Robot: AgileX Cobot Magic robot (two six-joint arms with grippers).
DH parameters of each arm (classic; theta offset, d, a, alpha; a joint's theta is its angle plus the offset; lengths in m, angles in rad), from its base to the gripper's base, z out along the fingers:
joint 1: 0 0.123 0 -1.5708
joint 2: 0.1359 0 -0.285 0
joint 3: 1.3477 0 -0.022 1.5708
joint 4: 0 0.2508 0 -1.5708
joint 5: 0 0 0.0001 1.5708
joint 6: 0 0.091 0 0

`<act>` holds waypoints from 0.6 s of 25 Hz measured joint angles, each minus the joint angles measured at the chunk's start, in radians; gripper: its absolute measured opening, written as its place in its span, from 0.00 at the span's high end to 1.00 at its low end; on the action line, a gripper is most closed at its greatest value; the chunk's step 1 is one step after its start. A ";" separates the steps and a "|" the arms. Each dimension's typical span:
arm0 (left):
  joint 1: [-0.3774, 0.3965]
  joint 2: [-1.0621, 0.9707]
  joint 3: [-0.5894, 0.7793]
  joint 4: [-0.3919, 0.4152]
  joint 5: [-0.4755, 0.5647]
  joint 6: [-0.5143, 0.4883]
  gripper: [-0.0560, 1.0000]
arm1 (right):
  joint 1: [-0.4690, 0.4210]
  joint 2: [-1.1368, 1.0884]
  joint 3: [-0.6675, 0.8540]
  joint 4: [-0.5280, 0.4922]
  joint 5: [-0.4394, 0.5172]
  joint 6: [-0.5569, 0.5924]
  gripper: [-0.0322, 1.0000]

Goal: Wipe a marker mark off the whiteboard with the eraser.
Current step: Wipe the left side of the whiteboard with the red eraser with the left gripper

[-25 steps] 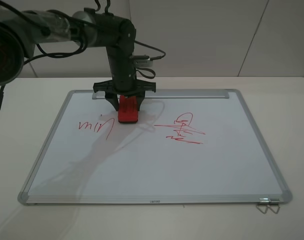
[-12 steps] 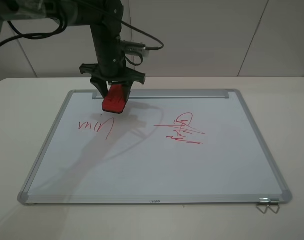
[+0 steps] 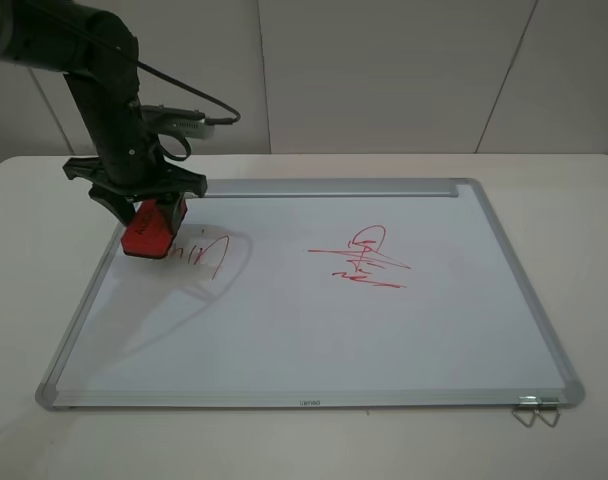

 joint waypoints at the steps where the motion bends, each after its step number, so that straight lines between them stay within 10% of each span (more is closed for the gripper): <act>1: 0.011 -0.011 0.027 0.001 -0.020 0.004 0.40 | 0.000 0.000 0.000 0.000 0.000 0.000 0.17; 15: 0.054 0.024 0.125 -0.094 -0.236 0.156 0.40 | 0.000 0.000 0.000 0.000 0.000 0.000 0.17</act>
